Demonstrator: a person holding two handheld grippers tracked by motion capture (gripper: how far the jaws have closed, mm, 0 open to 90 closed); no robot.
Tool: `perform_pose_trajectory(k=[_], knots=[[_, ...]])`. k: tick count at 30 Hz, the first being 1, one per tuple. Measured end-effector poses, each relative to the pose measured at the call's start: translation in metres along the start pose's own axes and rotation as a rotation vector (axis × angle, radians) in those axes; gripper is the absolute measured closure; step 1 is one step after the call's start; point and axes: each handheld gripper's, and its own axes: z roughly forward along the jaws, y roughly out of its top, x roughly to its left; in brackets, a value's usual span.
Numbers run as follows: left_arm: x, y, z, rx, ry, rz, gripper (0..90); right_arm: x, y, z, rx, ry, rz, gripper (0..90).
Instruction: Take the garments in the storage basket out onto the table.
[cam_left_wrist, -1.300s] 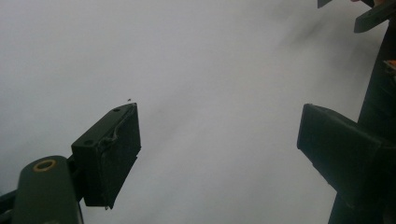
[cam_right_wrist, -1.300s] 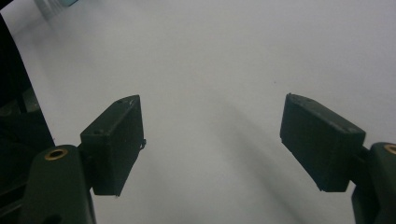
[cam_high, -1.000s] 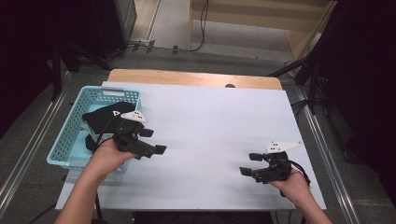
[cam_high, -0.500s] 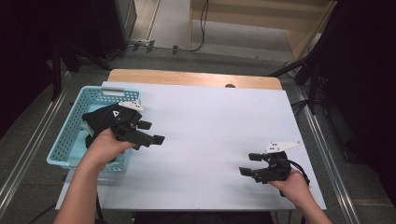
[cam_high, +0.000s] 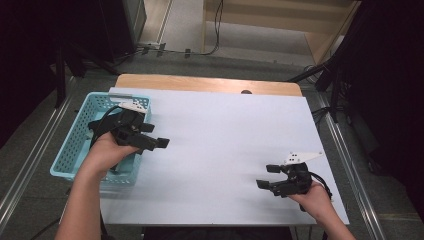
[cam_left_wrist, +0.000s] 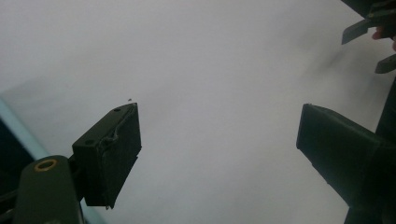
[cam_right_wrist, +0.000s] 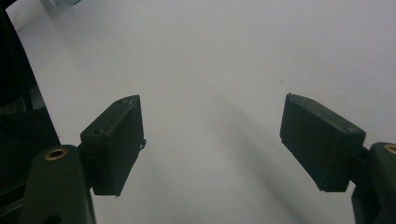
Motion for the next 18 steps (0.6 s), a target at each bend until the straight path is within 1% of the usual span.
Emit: perform_pose_trajectory(k=[2, 4, 9, 10, 14, 18], knots=[[0.001, 0.0, -0.006, -0.02, -0.002, -0.005, 14.8, 0.0, 0.0, 0.0, 0.003, 0.0, 0.003, 20.0], [0.002, 0.0, -0.014, -0.032, 0.014, -0.004, 14.8, 0.0, 0.0, 0.0, 0.002, 0.0, 0.004, 20.0], [0.008, -0.002, -0.028, -0.037, 0.053, -0.017, 14.8, 0.002, 0.001, 0.002, 0.003, 0.009, -0.005, 20.0], [0.01, -0.003, -0.031, -0.042, 0.067, -0.023, 14.7, 0.002, 0.001, 0.002, 0.004, 0.011, -0.008, 20.0], [0.018, -0.008, -0.038, -0.071, 0.071, -0.053, 14.6, 0.003, 0.001, 0.003, 0.012, 0.011, -0.007, 20.0], [0.022, -0.011, -0.044, -0.086, 0.078, -0.066, 14.3, 0.002, 0.002, 0.003, 0.008, 0.007, -0.006, 20.0]])
